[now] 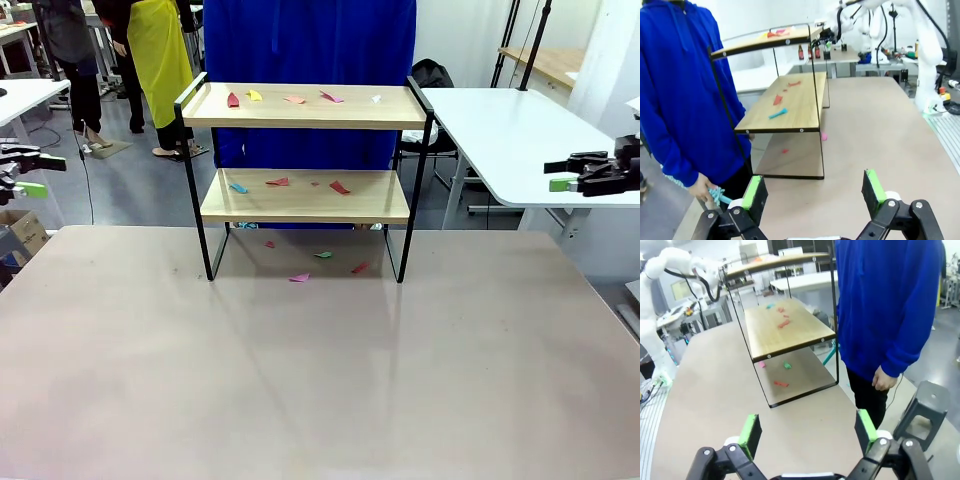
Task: Clean the shelf.
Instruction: Pick up the Duster handed by the human.
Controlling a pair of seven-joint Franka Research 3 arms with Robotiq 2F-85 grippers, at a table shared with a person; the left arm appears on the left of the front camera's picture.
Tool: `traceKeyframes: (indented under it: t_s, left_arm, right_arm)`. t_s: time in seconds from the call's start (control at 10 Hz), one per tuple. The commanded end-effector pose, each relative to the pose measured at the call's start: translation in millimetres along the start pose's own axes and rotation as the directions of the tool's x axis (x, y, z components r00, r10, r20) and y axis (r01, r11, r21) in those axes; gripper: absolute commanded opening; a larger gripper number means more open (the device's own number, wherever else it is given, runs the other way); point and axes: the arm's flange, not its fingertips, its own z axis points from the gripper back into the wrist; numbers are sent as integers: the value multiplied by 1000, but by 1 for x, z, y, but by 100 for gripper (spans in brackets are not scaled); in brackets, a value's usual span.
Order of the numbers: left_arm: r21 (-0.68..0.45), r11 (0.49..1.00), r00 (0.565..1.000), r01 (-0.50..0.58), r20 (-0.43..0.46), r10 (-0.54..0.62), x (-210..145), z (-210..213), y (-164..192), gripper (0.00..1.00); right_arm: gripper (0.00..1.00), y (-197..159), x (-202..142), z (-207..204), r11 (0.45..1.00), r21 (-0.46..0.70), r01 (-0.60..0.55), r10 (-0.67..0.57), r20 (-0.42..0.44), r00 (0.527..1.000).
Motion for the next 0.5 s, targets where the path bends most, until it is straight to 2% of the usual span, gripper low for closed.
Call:
traceKeyframes:
  t_s: [0.0,0.4]
  left_arm:
    - [-13,1000,996,15,86,-14,5,9,3,100]
    - [-37,999,993,26,120,-21,9,17,7,100]
  right_arm:
    - [100,-7,2,10,999,11,-41,40,83,996]
    - [100,-14,-2,26,998,28,-50,46,146,988]
